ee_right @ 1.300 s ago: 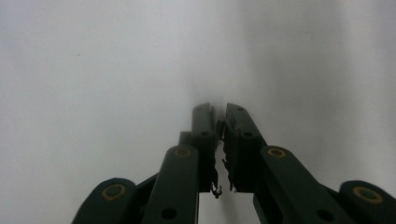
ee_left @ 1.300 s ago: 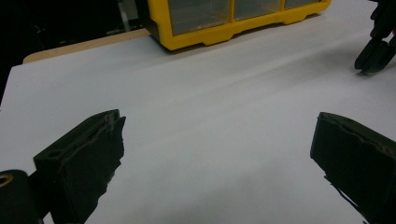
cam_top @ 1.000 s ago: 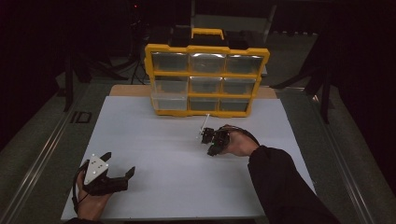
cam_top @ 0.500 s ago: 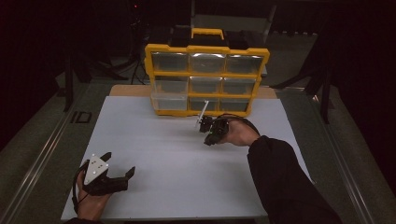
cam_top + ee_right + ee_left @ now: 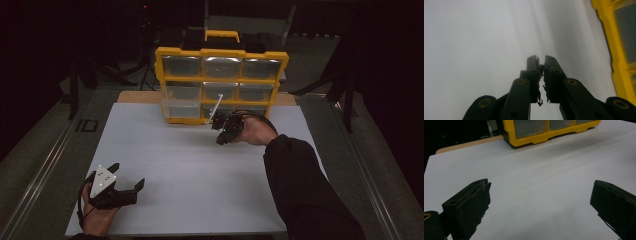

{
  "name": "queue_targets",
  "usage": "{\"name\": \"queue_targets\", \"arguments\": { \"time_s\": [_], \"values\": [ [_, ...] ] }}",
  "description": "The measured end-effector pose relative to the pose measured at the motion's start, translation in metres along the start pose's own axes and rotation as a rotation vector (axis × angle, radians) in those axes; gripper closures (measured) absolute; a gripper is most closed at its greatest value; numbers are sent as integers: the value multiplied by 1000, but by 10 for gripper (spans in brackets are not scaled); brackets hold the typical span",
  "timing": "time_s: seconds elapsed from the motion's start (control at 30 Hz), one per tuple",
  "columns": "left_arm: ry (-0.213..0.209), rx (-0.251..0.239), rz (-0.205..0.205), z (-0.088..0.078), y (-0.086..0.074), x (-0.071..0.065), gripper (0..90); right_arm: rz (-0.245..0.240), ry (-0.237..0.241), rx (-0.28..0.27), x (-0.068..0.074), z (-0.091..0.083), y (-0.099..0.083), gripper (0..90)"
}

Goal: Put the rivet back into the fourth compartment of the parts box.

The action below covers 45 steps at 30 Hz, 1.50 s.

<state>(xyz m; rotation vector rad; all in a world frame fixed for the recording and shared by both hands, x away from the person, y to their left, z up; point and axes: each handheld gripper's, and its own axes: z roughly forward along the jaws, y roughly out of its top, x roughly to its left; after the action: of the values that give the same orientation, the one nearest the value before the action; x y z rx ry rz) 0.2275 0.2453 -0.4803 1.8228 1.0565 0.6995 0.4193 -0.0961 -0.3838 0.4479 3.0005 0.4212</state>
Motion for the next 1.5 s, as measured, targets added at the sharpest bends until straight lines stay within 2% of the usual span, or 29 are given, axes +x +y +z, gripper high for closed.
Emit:
{"name": "queue_targets", "arguments": {
  "time_s": [0.27, 0.63, 0.87, 1.13, 1.5],
  "values": [
    [-1, 0, -1, 0, 0, 0, 32, 17, -9, -38, -6, -14, 8, 829],
    [-2, -2, 0, 0, 0, 0, 32, 30, -42, -139, -16, -36, 24, 829],
    [-3, -2, -1, 0, 0, 0, 32, 50, -43, -194, -21, -43, 30, 829],
    [-3, -2, -2, 0, 0, 0, 32, 89, -46, -258, -31, -46, 29, 829],
    [-4, -1, -3, 1, 0, 0, 32, 144, -91, -408, -40, -59, 31, 829]
  ]
}}
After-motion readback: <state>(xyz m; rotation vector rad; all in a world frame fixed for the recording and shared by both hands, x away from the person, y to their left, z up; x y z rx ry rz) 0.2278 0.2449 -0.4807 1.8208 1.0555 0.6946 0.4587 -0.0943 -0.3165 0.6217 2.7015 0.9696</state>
